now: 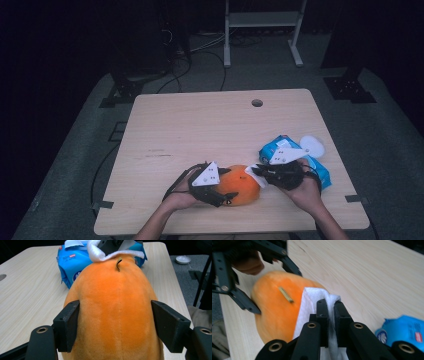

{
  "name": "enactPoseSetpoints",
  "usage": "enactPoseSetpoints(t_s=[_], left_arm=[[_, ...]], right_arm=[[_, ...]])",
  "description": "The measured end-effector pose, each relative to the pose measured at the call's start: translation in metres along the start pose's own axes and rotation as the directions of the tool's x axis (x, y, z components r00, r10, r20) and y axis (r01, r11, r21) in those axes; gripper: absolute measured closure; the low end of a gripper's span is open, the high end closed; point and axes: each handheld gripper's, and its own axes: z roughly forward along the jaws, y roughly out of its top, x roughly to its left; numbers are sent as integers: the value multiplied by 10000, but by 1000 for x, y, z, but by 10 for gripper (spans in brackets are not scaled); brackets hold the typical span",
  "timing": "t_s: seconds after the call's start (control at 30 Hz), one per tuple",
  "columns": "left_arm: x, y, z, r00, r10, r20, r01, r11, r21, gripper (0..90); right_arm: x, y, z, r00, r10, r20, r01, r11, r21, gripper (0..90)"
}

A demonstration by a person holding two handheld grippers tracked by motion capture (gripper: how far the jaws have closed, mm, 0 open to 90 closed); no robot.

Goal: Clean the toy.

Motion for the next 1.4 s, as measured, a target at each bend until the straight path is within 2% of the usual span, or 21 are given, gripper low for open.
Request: enactPoseSetpoints(t_s=[0.1, 0.2, 0.27, 0.33, 0.47, 0.53, 0.67, 0.7, 0.77, 0.83, 0.9, 0.93, 0.97, 1.03, 1.07, 1.23, 1.27, 1.4], left_arm=[[0, 0, 0, 10000, -38, 1, 38, 10000, 0, 273], [2, -1, -2, 10000, -98, 9, 97, 9999, 39, 273], [3, -2, -3, 9997, -254, -4, 254, 9997, 25, 273], [6, -4, -4, 9989, -462, 13, 462, 9989, -40, 271], [4, -1, 0, 9989, -470, -39, 470, 9989, -3, 260], [1, 1, 2, 9995, -318, -60, 318, 9995, 35, 254], [-3, 4, 2, 9998, -197, -44, 197, 9997, 117, 240], [-2, 4, 1, 9994, -333, 1, 333, 9994, 75, 232], [3, 5, -2, 9974, -716, 36, 716, 9974, -64, 196], [7, 5, -5, 9934, -1144, -111, 1144, 9934, -66, 156], [13, 2, -5, 9835, -1780, -325, 1785, 9838, 129, 130], [16, -1, -4, 9765, -2146, -222, 2149, 9765, 160, 132], [16, -3, -4, 9746, -2238, -86, 2239, 9745, 130, 160], [15, -3, -4, 9785, -2064, -69, 2065, 9783, 191, 221], [15, -2, -4, 9782, -2075, -71, 2076, 9779, 237, 241], [12, -2, -5, 9825, -1865, -9, 1864, 9818, 375, 281], [11, -1, -5, 9846, -1748, -16, 1747, 9837, 420, 283], [3, 1, -1, 9926, -1213, 50, 1209, 9917, 437, 288]], right_arm=[[12, 9, 1, 9990, -285, -350, 277, 9993, -246, 838], [14, 9, 3, 9981, -488, -367, 481, 9986, -200, 838], [9, 6, 3, 9988, -313, -388, 308, 9994, -139, 838], [2, 0, 1, 9997, -109, -203, 109, 9999, -2, 839], [-8, -7, -1, 9986, 448, -286, -448, 9990, 20, 839], [-3, -3, 0, 9993, 259, -262, -259, 9997, -30, 839], [8, 7, 2, 9974, -162, -696, 150, 9997, -183, 838], [9, 7, 3, 9975, -250, -663, 240, 9996, -158, 838], [7, 5, 3, 9968, -117, -789, 109, 9999, -113, 839], [2, 1, 2, 9959, 106, -898, -117, 9999, -117, 838], [-2, -2, 0, 9953, 252, -930, -265, 9996, -131, 838], [-5, -3, -1, 9946, 345, -984, -359, 9993, -125, 838], [-7, -5, -1, 9932, 508, -1046, -526, 9985, -144, 839], [-9, -7, -1, 9922, 585, -1103, -602, 9981, -123, 839], [-11, -8, -1, 9927, 567, -1067, -581, 9983, -100, 839], [-15, -10, -4, 9963, 625, -587, -624, 9980, 40, 839], [-14, -9, -4, 9962, 638, -596, -638, 9980, 14, 839], [0, 3, -2, 9976, 176, -666, -191, 9996, -228, 839]])
